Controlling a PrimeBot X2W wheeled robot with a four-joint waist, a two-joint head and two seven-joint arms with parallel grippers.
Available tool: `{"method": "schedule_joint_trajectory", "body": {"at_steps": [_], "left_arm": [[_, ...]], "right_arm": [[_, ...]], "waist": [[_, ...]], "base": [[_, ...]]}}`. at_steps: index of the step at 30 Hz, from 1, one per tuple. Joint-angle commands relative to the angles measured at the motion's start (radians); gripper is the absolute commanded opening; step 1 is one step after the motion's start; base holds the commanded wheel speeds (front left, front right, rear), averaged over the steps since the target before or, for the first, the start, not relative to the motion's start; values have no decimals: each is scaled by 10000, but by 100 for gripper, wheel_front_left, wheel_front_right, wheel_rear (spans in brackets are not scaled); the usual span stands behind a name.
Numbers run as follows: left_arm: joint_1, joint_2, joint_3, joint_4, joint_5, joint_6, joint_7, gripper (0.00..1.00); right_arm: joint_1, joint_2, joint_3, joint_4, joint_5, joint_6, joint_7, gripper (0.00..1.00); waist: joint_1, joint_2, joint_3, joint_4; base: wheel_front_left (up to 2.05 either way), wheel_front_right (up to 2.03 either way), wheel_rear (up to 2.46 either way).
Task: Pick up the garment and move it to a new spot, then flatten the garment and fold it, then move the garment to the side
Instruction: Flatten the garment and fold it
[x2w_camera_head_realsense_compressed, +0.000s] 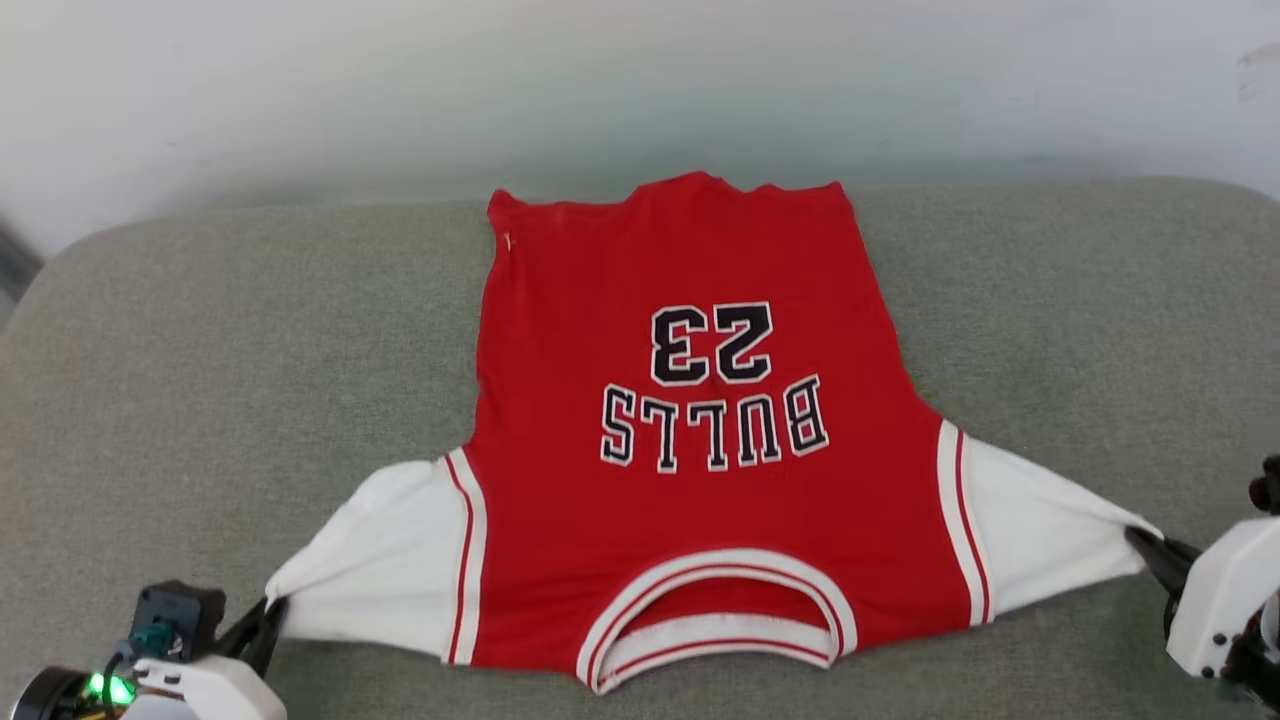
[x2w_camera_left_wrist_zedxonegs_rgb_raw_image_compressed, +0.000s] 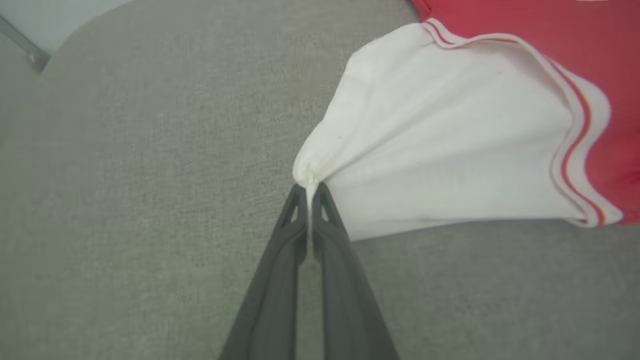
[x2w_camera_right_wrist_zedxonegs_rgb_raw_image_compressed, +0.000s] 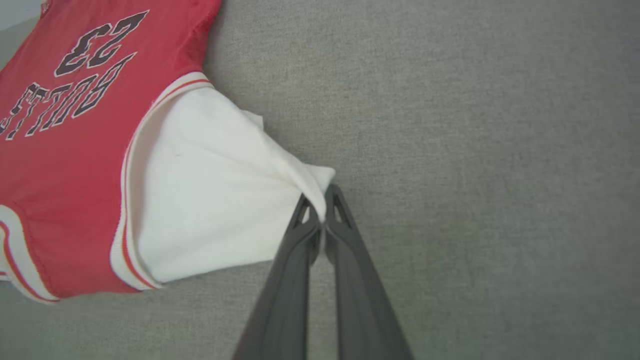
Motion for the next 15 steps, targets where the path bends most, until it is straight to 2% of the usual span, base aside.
{"method": "schedule_joint_trajectory", "body": {"at_steps": [1,10,15], "left_arm": [[458,229,65,-211,-74,139,188,0],[2497,539,45,-2071,-626,530,1289,0],[3014,426,-2,-2711,-900,642,1530,0]], "right_arm": [[388,-58,-232,-116,61,-21,83,0],[2153,208,-879,-721,119,-21,549,0],[2500,290,-1077,-760,-92,-21,682,0]], "waist": [[3,0,-232,-85],[3,0,-490,-147],[3,0,-515,-166]], "base": [[0,0,0],[0,0,0],[0,0,0]]}}
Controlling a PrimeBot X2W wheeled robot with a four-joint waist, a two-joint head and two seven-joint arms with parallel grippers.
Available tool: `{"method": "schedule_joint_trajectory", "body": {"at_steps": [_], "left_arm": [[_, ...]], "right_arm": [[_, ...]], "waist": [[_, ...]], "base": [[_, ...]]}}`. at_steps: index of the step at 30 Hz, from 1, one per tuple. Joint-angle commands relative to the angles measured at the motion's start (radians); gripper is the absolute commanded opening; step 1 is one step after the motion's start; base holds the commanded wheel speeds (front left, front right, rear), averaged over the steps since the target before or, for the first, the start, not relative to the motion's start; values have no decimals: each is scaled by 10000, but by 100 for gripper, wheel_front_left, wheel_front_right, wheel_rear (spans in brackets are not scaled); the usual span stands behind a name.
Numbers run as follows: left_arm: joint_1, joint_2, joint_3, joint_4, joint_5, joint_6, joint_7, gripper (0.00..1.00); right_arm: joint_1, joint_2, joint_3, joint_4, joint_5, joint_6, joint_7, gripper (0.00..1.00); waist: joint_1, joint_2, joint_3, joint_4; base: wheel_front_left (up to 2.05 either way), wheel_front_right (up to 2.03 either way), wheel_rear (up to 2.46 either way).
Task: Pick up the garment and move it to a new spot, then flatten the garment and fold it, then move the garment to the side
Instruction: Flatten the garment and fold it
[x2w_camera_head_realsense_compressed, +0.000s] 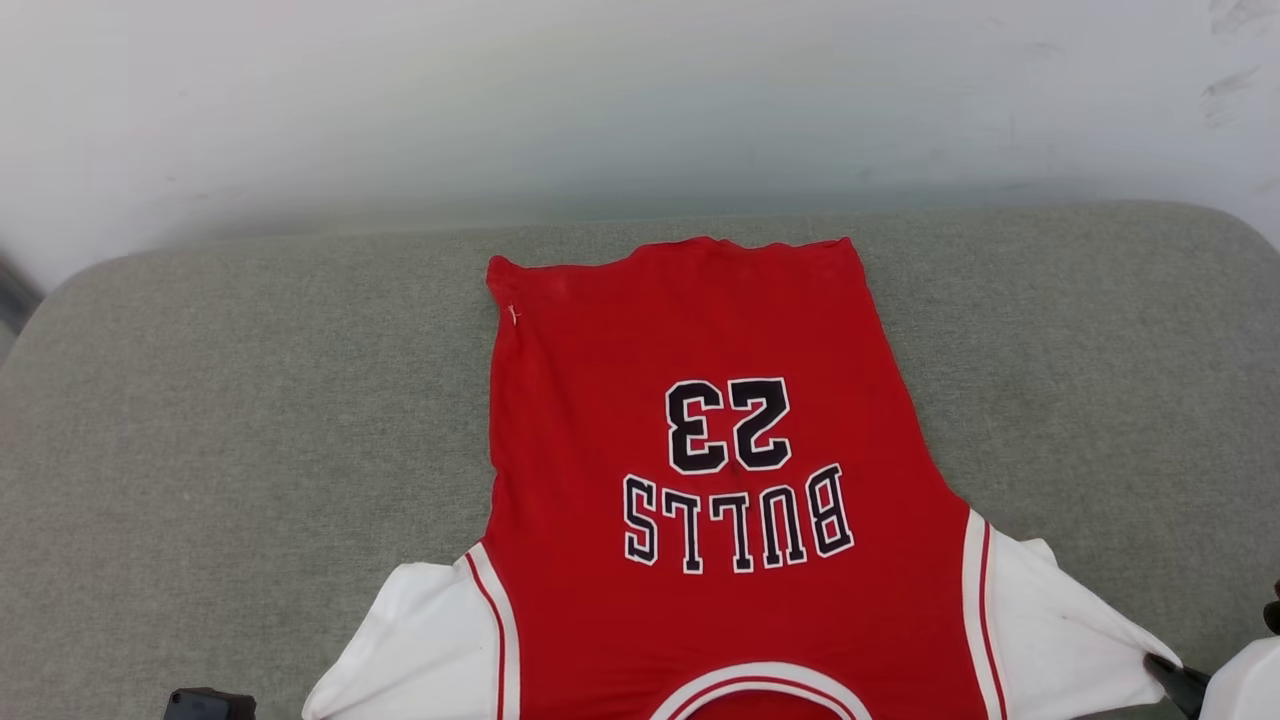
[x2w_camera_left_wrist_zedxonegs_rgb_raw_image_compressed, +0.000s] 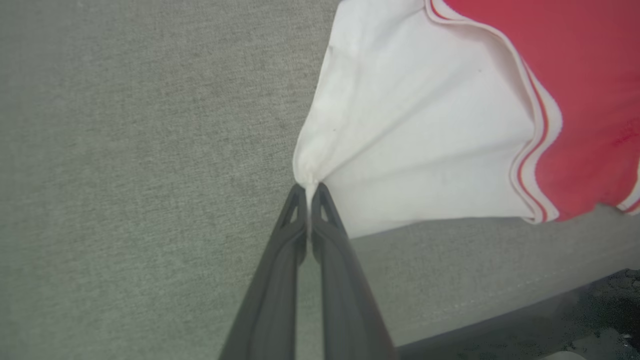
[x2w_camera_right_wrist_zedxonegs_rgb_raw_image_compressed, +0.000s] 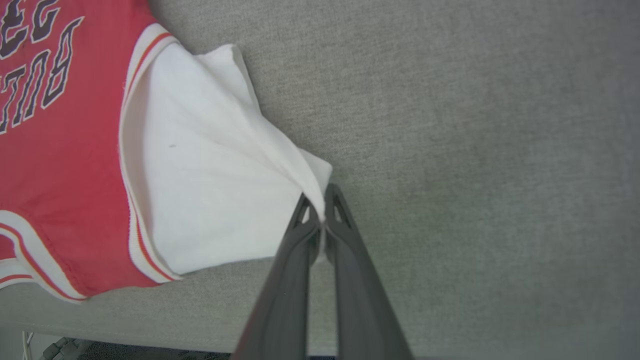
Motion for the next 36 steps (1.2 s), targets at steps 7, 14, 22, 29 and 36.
{"method": "schedule_joint_trajectory", "body": {"at_steps": [7,14,22,29,36], "left_arm": [[511,-134,-76,-1223,-591,-70,434,0],[477,33,-353,-3321,-723,-65,1208,0],[-364,-329,-865,-3997,-357,-176,1276,0],[-922,-627,-1165,-3974,-111,-354,1074,0],[-1569,-1057,-1570,-3656,-53,-658,791,0]], "right_arm": [[-458,-264,89,-794,-2,-15,294,100],[-2569,-192,-127,-2412,-166,-14,751,100],[-5415,-443,-191,-1362,-1359,-14,550,100],[-7520,-784,-10,-77,-1723,-14,1435,100],[-10114,-967,-277,1513,-2246,-14,4214,100]], "waist": [[2,0,285,117],[2,0,1469,924],[2,0,2763,2025],[2,0,3766,2786],[2,0,4908,3670]], "base": [[0,0,0],[0,0,0],[0,0,0],[0,0,0],[0,0,0]]}}
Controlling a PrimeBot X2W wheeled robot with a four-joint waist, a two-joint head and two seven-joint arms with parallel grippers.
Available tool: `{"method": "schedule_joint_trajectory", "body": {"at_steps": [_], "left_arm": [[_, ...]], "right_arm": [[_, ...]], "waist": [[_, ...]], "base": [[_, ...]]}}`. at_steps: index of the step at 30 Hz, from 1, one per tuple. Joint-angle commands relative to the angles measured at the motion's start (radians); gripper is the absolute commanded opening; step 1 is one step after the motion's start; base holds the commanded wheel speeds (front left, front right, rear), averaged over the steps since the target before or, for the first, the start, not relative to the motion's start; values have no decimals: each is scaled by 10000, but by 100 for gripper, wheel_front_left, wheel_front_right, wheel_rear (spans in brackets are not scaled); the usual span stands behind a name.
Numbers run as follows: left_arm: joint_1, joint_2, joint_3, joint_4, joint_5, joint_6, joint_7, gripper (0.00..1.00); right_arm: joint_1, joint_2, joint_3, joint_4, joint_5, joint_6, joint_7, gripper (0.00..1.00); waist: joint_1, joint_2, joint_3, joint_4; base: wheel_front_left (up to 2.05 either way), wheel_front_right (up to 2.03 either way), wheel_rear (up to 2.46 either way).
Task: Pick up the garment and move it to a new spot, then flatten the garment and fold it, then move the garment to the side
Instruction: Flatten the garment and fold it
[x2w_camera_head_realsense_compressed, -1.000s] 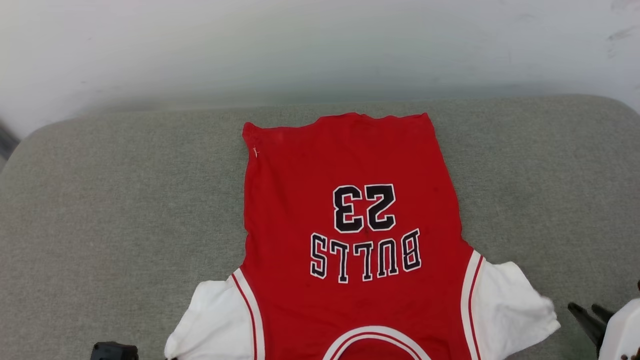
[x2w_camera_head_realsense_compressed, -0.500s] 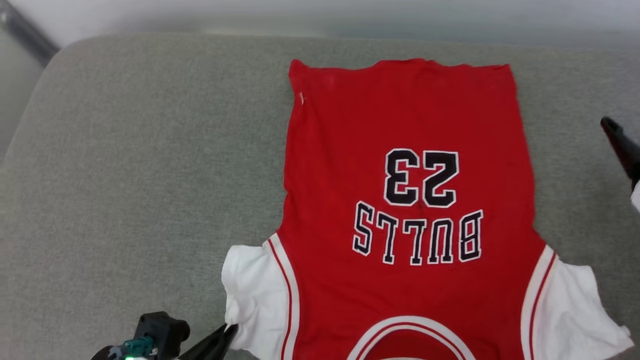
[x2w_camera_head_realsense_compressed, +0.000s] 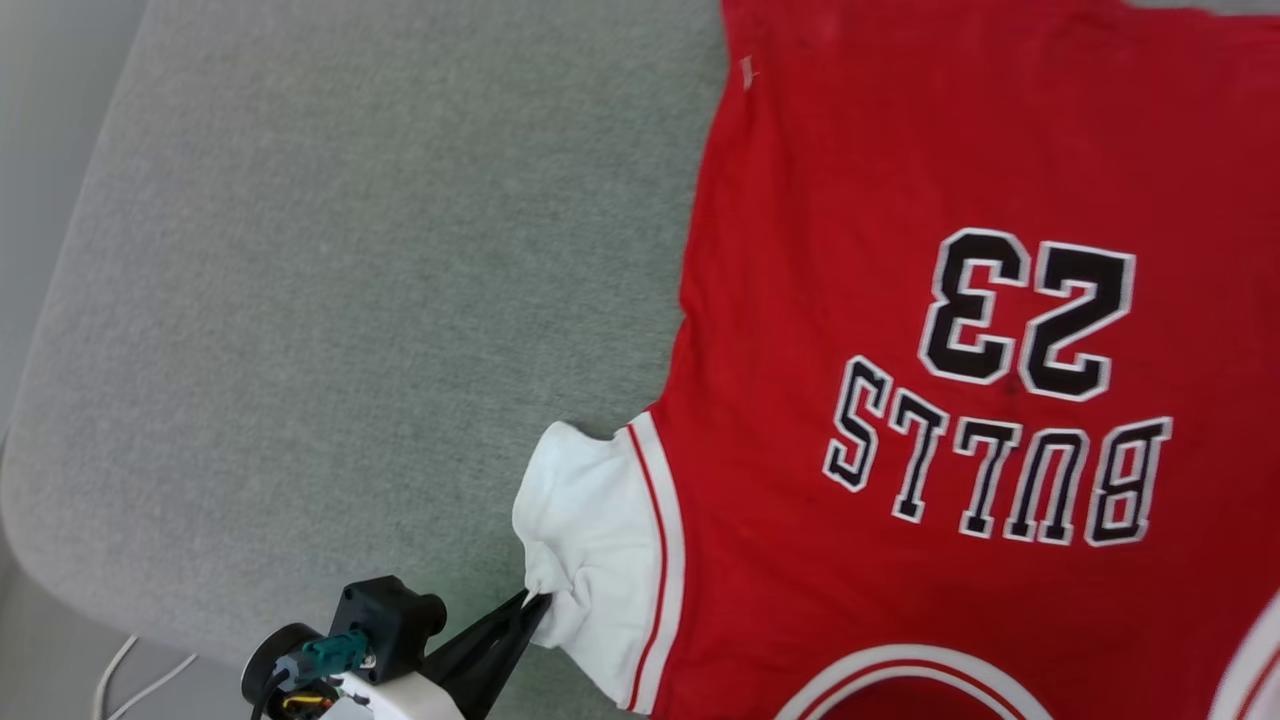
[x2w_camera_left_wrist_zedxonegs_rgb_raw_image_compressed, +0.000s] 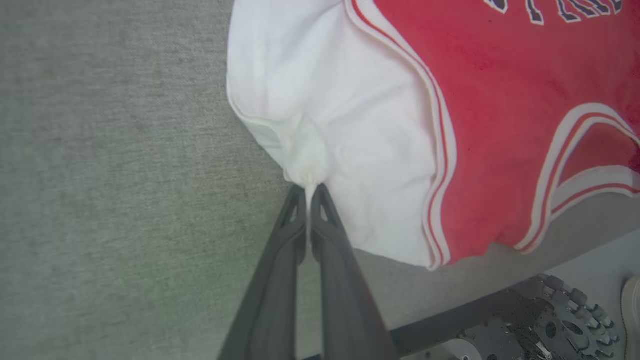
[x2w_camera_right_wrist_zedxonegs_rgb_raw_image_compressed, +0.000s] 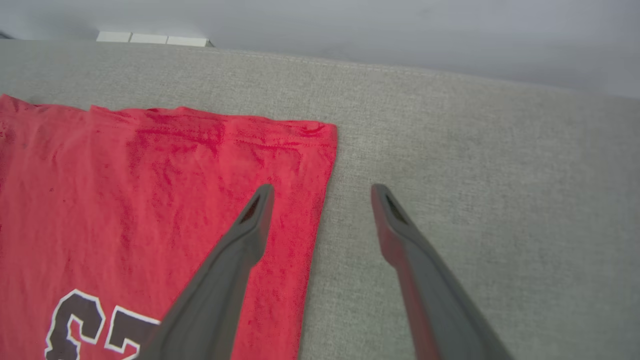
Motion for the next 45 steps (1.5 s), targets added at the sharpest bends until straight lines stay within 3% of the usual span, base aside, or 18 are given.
{"method": "schedule_joint_trajectory", "body": {"at_steps": [1,8,18,19,20,21,31,45], "left_arm": [[-236,-81,-56,106,44,-64,-89,0],[-633,-390,-264,252,-4,-180,-294,0],[-785,-651,-523,544,43,-263,-570,0],[-798,-655,-528,568,46,-254,-607,0],[-808,-657,-531,587,45,-258,-629,0],[-810,-659,-527,600,40,-258,-641,0],[-942,-491,-367,796,48,-159,-728,0],[-432,55,272,845,-176,350,-625,0]], "right_arm": [[-572,67,-95,398,-297,-4,714,100],[-1686,136,-432,1051,-1880,-4,2636,100],[-834,442,-1010,1088,-2723,-3,3495,100],[-685,457,-1222,1107,-2829,-4,3644,55],[-530,488,-1393,1100,-2936,-6,3797,18],[-400,539,-1500,1044,-2975,-6,3883,0],[242,992,-1932,296,-2785,-4,3873,0],[3191,964,-1323,-197,-1242,-6,2990,0]], "waist": [[-3,0,670,668],[-3,0,1169,1230],[-3,0,1390,1599],[-3,0,1398,1615],[-3,0,1404,1628],[-3,0,1410,1632],[-3,0,983,1201],[-3,0,-1329,-503]], "base": [[0,0,0],[0,0,0],[0,0,0],[0,0,0],[0,0,0],[0,0,0],[0,0,0],[0,0,0]]}}
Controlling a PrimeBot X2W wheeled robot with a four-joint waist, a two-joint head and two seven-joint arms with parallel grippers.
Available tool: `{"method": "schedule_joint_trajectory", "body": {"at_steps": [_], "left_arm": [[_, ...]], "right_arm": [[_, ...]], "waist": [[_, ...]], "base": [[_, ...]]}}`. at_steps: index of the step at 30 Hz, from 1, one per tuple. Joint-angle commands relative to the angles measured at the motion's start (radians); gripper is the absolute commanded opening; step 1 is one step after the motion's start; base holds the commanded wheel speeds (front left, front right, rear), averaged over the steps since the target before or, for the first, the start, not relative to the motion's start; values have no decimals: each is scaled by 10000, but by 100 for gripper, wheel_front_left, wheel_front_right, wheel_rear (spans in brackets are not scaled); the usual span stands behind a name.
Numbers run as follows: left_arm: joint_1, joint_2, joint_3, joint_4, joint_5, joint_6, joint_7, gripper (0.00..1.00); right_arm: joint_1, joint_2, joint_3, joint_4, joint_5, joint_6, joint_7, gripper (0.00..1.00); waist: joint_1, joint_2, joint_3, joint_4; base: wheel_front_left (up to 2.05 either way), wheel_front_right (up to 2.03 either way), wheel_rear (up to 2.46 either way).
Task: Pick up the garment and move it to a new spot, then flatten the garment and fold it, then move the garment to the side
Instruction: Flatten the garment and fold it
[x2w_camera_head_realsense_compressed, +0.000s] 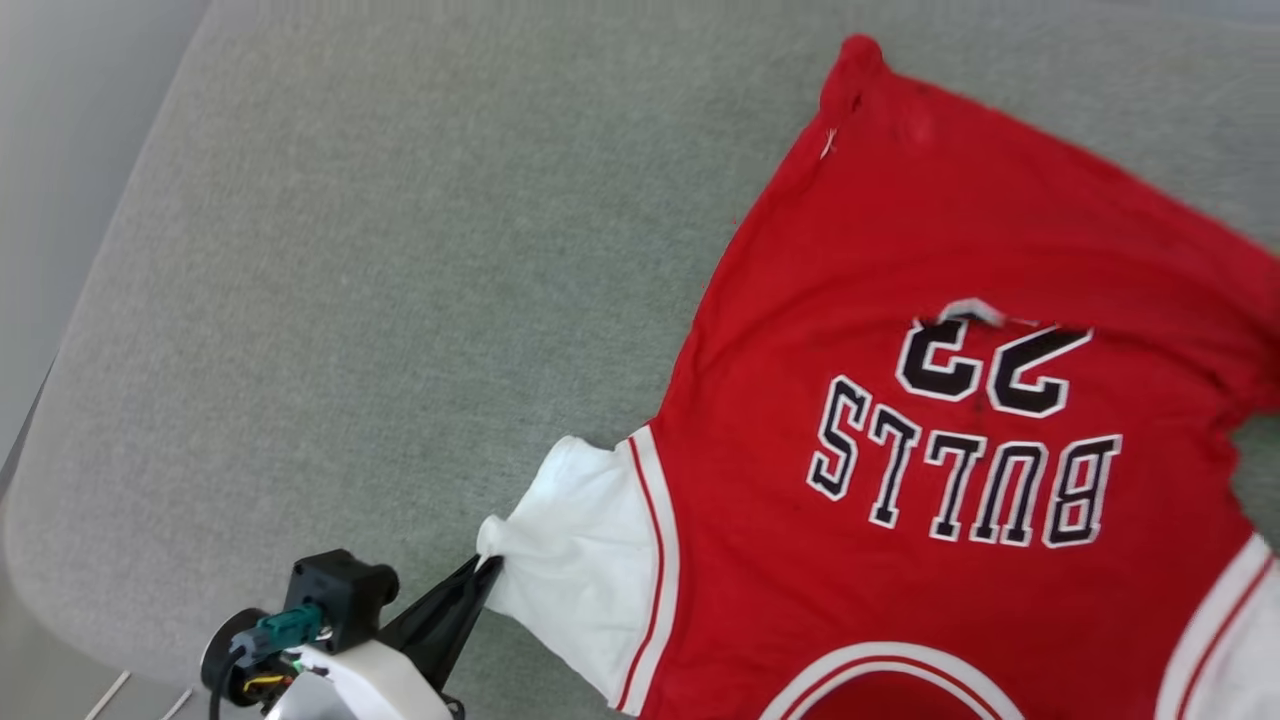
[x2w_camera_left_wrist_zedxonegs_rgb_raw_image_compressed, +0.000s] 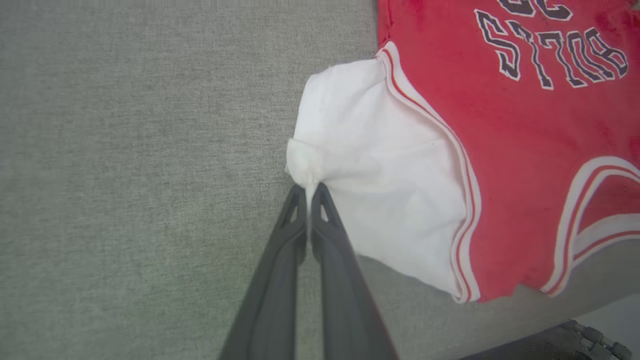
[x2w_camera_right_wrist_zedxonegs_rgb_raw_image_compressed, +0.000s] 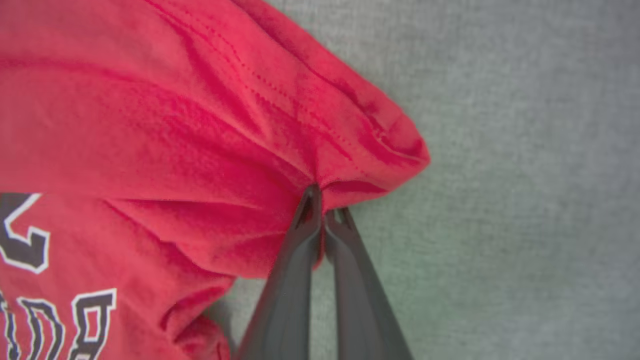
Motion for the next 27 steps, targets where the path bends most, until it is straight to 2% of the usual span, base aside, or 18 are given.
{"method": "schedule_joint_trajectory", "body": {"at_steps": [1,9,15,21,27], "left_arm": [[189,104,108,17,-66,94,13,0],[842,301,564,85,-388,446,-181,0],[1221,289,816,131,-456,794,-412,0],[1229,150,930,225,-464,987,-633,0],[1070,-41,911,376,-519,1057,-800,0]], "right_arm": [[797,27,55,61,187,-8,-10,0],[3190,303,-87,-692,1406,-8,-685,0],[4775,468,-267,-1746,2166,-8,-1006,0],[6339,725,-604,-3074,2629,-6,-1062,0],[7619,1242,-718,-3756,2819,-6,-1314,0]], "waist": [[0,0,-832,-746],[0,0,-2103,-1842],[0,0,-2747,-2514],[0,0,-2991,-2920],[0,0,-3161,-3133]], "base": [[0,0,0],[0,0,0],[0,0,0],[0,0,0],[0,0,0]]}}
